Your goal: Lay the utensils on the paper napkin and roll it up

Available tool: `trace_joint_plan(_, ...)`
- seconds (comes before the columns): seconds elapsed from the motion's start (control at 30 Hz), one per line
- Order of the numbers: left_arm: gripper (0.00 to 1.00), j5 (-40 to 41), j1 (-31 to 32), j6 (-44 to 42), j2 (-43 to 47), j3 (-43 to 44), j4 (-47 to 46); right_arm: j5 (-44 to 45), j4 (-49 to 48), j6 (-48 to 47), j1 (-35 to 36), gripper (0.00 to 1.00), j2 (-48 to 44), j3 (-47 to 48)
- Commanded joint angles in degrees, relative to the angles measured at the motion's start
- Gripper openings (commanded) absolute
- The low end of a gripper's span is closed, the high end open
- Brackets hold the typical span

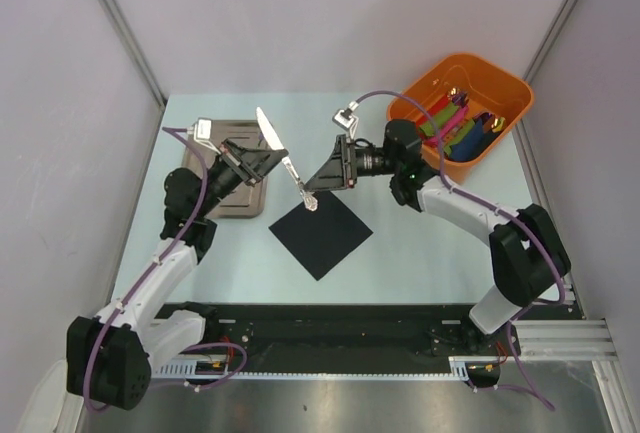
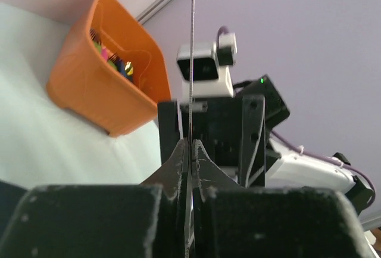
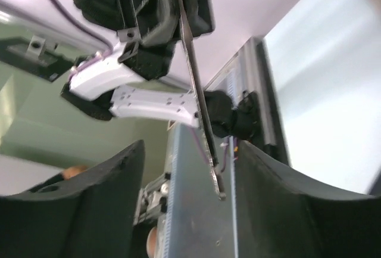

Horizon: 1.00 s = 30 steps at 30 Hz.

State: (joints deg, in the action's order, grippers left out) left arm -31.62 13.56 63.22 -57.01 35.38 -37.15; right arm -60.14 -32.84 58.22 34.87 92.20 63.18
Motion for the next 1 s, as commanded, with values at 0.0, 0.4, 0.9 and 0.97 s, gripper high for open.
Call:
trace_joint_plan(0.0,0.00,-1.2,-0.4,-1.3,0.0,0.9,5.8,3.4,17.1,-13.3,-5.9,0.74,-2.4,6.5)
trace_joint_plan(0.4,0.00,4.9,7.4,-8.6,-10.0,9.2,30.0,34.2,61.3,-44.0,-0.4,0.66,-0.5,21.5)
trace_joint_plan(0.9,0.00,4.3,9.6,-7.6,-16.5,11.1,24.6,37.0,63.9,-40.6,6.1,0.50,3.4,21.0)
trace_joint_plan(0.97,0.00,4.1,9.6,-7.6,-16.7,11.1,24.5,37.1,63.7,-40.1,6.3,0.49,3.9,21.0)
